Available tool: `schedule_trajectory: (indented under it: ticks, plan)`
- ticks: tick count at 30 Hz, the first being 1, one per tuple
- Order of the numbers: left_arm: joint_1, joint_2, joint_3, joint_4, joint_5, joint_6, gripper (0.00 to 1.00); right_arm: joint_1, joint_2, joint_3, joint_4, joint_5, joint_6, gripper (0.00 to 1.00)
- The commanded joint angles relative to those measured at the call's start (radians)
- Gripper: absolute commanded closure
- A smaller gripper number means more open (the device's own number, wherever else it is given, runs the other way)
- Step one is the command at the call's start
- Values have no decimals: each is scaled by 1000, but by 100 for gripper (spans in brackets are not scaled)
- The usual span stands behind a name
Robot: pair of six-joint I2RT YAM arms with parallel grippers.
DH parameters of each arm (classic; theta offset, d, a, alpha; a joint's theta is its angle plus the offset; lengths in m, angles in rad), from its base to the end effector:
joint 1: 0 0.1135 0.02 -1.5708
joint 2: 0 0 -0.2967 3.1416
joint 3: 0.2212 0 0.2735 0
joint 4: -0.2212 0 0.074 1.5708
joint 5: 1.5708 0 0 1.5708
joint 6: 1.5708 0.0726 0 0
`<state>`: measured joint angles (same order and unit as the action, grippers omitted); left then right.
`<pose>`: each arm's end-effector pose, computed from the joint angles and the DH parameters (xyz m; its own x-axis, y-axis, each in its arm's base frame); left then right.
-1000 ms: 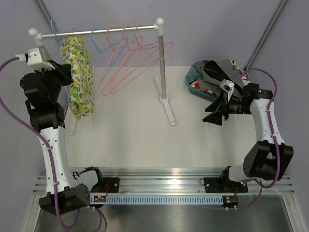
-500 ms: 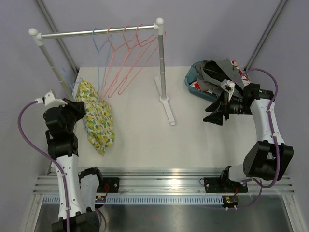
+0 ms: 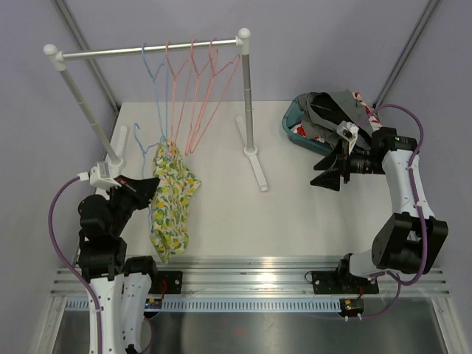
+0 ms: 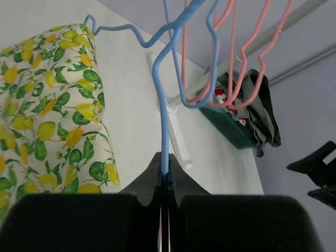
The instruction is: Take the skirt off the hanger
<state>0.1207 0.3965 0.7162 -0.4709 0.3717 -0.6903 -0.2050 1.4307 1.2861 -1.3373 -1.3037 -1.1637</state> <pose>0.1231 -0.0116 0.3476 -0.2708 -0.6305 -0.7274 0.0931 0.7350 -0.6717 0.2684 0.0157 0.3354 -0.3585 -0.1730 -0.9174 -0.9074 0.2954 0.2989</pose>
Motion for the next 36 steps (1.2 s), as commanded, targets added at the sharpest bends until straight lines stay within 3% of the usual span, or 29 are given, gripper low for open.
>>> schedule_trajectory:
  ticks: [1,7,17,24,26,27,30,36]
  plan:
    - [-18,-79,54,-40,61,-60,100,-7,2,38,-241,-39,-25,15]
    - [-23,-148,84,-115,117,-98,100,-7,5,42,-241,-42,-24,15]
    - [-24,-143,80,-81,375,-190,100,12,-3,79,-276,-31,-70,14]
    - [-24,-145,95,-97,484,-204,100,147,-15,91,-199,21,-35,14]
    - [-24,-143,104,-95,516,-207,100,238,-38,64,-111,44,91,14]
    - [-24,-140,107,-94,526,-210,100,278,-53,49,24,58,160,14]
    - [-24,-128,114,-57,565,-232,100,448,-114,-25,364,173,575,13]
    - [-24,-94,118,18,555,-258,100,683,-145,-103,881,346,1057,8]
